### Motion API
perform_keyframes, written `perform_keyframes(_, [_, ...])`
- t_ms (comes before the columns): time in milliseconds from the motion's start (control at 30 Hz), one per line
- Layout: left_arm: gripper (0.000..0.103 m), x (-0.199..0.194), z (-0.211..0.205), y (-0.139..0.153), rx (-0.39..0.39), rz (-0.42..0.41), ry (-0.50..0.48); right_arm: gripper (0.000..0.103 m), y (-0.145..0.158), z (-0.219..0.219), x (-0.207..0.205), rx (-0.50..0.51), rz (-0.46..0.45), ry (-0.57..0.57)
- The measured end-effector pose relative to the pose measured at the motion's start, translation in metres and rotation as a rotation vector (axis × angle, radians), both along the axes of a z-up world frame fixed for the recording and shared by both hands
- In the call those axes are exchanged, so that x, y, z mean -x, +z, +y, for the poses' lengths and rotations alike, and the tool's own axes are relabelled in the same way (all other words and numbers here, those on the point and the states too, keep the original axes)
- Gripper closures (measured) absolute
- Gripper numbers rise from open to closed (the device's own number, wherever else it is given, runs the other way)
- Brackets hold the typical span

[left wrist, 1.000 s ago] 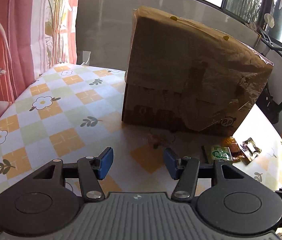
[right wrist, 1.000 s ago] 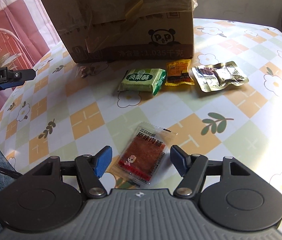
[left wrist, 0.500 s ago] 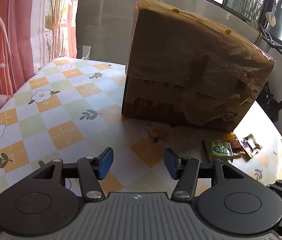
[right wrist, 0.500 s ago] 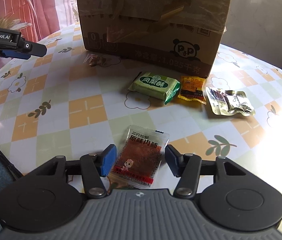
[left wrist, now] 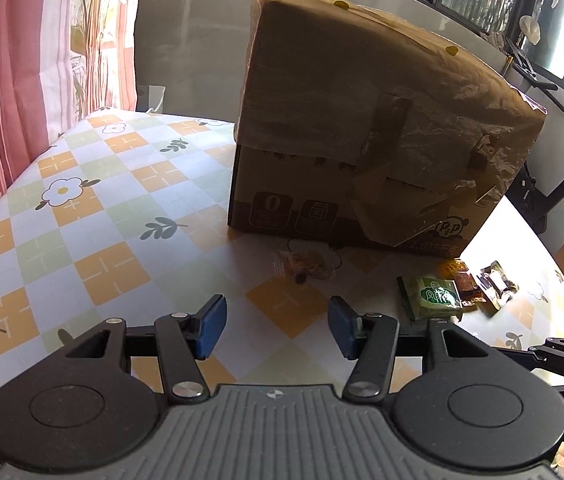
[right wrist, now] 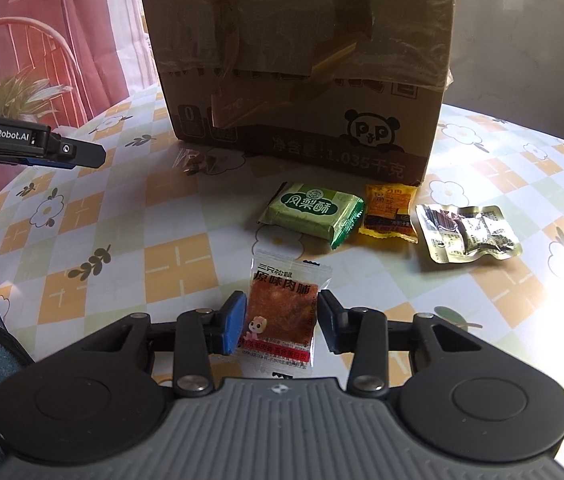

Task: Organize snacks
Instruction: 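Close the right gripper on the red meat-floss packet, then grasp the small clear candy packet with the left gripper while the right holds the red packet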

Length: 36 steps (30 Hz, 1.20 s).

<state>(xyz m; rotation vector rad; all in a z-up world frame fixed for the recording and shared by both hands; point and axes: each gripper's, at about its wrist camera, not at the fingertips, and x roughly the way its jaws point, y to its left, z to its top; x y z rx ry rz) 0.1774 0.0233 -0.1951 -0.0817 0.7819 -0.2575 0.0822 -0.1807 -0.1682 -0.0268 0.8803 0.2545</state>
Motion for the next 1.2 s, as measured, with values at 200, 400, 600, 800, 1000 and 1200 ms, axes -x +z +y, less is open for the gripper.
perform_keyframes(200, [0.045,-0.025,-0.016,-0.011,-0.068,-0.039,-0.115,0.061,0.007,-0.008,-0.006,-0.024,-0.030,-0.017])
perform_keyframes(400, [0.046,-0.054,-0.039,-0.031,-0.121,-0.042,-0.208,0.061,0.014,-0.012,-0.015,-0.038,-0.052,-0.020])
perform_keyframes(600, [0.054,-0.086,-0.048,-0.041,-0.067,-0.025,-0.255,0.061,0.015,-0.013,-0.021,-0.036,-0.059,-0.010])
perform_keyframes(800, [0.055,-0.103,-0.053,-0.048,-0.034,0.010,-0.272,0.061,0.010,-0.014,-0.023,-0.040,-0.042,-0.008])
perform_keyframes(1000, [0.054,-0.092,-0.036,-0.053,0.040,0.050,-0.286,0.061,0.010,-0.019,-0.023,-0.040,-0.043,-0.018])
perform_keyframes(1200, [0.054,-0.076,-0.037,-0.062,0.002,0.046,-0.319,0.061,0.008,-0.018,-0.025,-0.045,-0.041,-0.020])
